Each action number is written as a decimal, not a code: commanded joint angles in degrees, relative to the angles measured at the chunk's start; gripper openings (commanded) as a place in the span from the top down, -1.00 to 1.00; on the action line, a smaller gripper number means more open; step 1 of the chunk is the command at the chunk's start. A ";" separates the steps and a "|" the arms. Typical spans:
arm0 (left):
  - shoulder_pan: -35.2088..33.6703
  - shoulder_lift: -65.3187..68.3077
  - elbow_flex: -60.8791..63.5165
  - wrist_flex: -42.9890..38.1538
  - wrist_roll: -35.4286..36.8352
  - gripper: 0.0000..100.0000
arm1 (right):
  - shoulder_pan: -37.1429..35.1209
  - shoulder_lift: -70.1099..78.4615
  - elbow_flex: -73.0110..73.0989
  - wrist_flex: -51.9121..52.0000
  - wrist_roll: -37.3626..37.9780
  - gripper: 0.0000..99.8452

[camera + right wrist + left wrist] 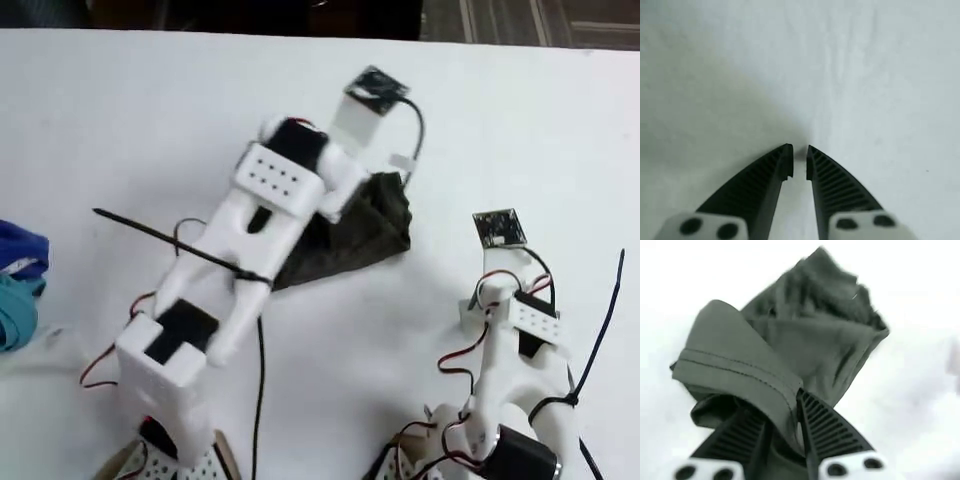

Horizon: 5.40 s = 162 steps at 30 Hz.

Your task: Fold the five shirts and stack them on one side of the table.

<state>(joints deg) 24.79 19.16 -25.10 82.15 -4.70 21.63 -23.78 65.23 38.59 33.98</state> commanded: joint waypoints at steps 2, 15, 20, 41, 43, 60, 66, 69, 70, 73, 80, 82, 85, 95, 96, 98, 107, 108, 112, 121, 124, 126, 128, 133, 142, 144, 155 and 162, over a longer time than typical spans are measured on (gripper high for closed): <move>1.93 3.96 -2.33 -5.54 0.35 0.95 | -0.13 0.22 -0.18 -0.84 -0.09 0.89; 3.78 7.65 -6.20 -7.30 0.62 0.60 | -0.31 0.22 -0.18 -0.84 -0.09 0.89; 0.88 7.65 -15.52 0.18 0.35 0.60 | -0.31 0.22 -0.18 -0.84 -0.09 0.89; -8.53 7.56 12.88 -11.87 0.18 0.80 | -0.31 0.22 -0.18 -0.84 -0.09 0.89; -6.07 7.47 13.58 -10.11 0.26 0.80 | -0.31 0.22 -0.18 -0.84 -0.09 0.89; 0.70 7.91 -10.51 13.36 0.09 0.80 | 1.45 0.13 -0.18 -1.63 -3.69 0.89; -0.26 8.00 -10.51 10.29 0.09 0.80 | 12.00 -0.40 -1.76 -2.24 -17.67 0.89; -0.35 8.88 -9.89 8.09 0.09 0.80 | 17.80 -0.40 -2.11 -2.24 -17.85 0.89; -0.53 9.76 -9.19 7.03 0.09 0.80 | 19.47 -0.40 -2.11 -2.95 -17.85 0.89; -2.37 13.71 -6.90 3.52 0.26 0.80 | 21.58 0.22 -1.76 -3.91 -17.85 0.89; -3.52 20.22 -6.37 3.43 0.53 0.80 | 18.07 0.22 -1.67 -4.00 -17.58 0.89; -1.76 19.43 -6.37 5.63 0.53 0.80 | 17.80 0.22 -1.14 -4.09 -15.91 0.89; 1.93 16.97 -6.37 9.05 0.53 0.80 | 17.80 0.22 -1.05 -4.09 -15.38 0.89; 8.00 15.65 -6.55 13.01 0.26 0.80 | 17.80 0.22 -1.05 -4.09 -15.38 0.89; 7.47 15.21 -7.43 13.19 0.26 0.80 | 17.80 0.22 -1.05 -4.09 -15.38 0.89; 6.42 13.98 -10.68 13.36 0.18 0.80 | 17.80 0.22 -1.05 -4.09 -15.38 0.89; -0.09 17.76 -24.57 3.60 0.53 0.80 | 17.80 0.22 -1.05 -4.09 -15.38 0.89; -0.18 19.43 -24.84 2.81 0.53 0.80 | 17.80 0.22 -1.05 -4.09 -15.38 0.89; 0.18 26.73 -28.26 1.49 0.26 0.80 | 17.80 0.22 -1.05 -4.18 -15.38 0.89; 0.18 44.40 -44.97 -9.76 0.09 0.80 | 17.80 0.22 -0.79 -5.05 -15.38 0.89; -0.09 50.20 -50.07 -13.01 0.09 0.80 | 17.80 0.22 -0.79 -5.05 -15.38 0.89; -0.35 52.84 -54.11 -13.89 0.09 0.80 | 17.80 0.22 -0.79 -5.05 -15.38 0.89; -0.53 53.98 -58.68 -13.36 0.18 0.80 | 17.80 0.22 -0.79 -5.05 -15.38 0.89; -0.35 54.07 -70.29 -5.80 0.26 0.80 | 17.80 0.22 -0.79 -5.14 -15.38 0.89; 0.26 46.77 -70.46 13.89 0.18 0.79 | 17.80 0.22 -0.79 -5.14 -15.38 0.89; 0.53 45.45 -70.46 18.81 0.18 0.79 | 17.80 0.22 -0.79 -5.14 -15.38 0.89; 7.65 43.69 -70.02 20.57 0.53 0.80 | 17.80 0.22 -0.79 -5.14 -15.38 0.89; 11.08 44.40 -67.30 20.48 0.62 0.80 | 17.80 0.22 -0.79 -5.23 -15.38 0.89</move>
<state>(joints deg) 35.25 67.52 -93.23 101.41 -4.35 39.65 -23.69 65.23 34.29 18.24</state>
